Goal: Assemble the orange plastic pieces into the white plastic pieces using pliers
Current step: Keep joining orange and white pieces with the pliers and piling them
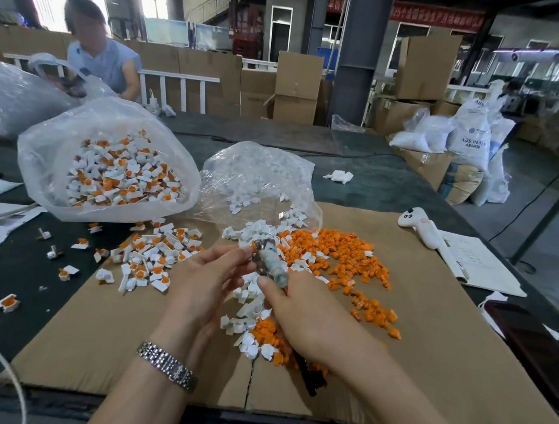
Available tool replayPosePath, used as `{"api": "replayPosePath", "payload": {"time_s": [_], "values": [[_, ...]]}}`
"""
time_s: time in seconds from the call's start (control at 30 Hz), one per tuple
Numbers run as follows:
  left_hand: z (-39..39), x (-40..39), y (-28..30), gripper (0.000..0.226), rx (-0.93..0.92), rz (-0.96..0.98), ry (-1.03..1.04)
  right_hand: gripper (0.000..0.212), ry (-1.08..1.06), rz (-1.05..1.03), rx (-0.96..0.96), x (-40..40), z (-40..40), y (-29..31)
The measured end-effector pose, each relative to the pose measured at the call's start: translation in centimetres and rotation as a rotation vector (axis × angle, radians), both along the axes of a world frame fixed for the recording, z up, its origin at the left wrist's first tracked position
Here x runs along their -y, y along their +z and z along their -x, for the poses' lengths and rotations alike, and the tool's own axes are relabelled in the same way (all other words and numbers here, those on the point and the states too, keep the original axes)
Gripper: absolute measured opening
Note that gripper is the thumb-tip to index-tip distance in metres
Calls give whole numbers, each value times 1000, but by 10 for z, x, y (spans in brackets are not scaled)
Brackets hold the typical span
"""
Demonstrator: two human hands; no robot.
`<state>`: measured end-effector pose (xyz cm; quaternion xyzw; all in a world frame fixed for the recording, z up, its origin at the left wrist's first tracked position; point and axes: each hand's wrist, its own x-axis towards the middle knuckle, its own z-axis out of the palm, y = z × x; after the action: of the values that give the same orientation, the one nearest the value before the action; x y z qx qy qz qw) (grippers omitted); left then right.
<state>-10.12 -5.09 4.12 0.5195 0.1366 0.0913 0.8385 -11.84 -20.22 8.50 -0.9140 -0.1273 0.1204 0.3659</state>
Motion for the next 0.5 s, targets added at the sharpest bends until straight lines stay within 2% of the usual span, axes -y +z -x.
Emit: {"api": "replayPosePath", "payload": {"time_s": [0.17,0.27,0.33,0.4,0.5], "values": [[0,1,0,12,-18,1,15,46,-59,-36,21,-3,-3,-16],[0,-1,-1,11,-21,-19,9,48,3,-252,-220,7,-6,-9],[0,-5,-2,7,-14,-48,18,52,51,-304,-351,18,-11,-3],[2,-11,-4,8,8,-84,23,57,25,-257,-366,29,-18,0],[3,-25,-10,6,-24,-251,58,53,-47,30,-138,44,-32,-2]]}}
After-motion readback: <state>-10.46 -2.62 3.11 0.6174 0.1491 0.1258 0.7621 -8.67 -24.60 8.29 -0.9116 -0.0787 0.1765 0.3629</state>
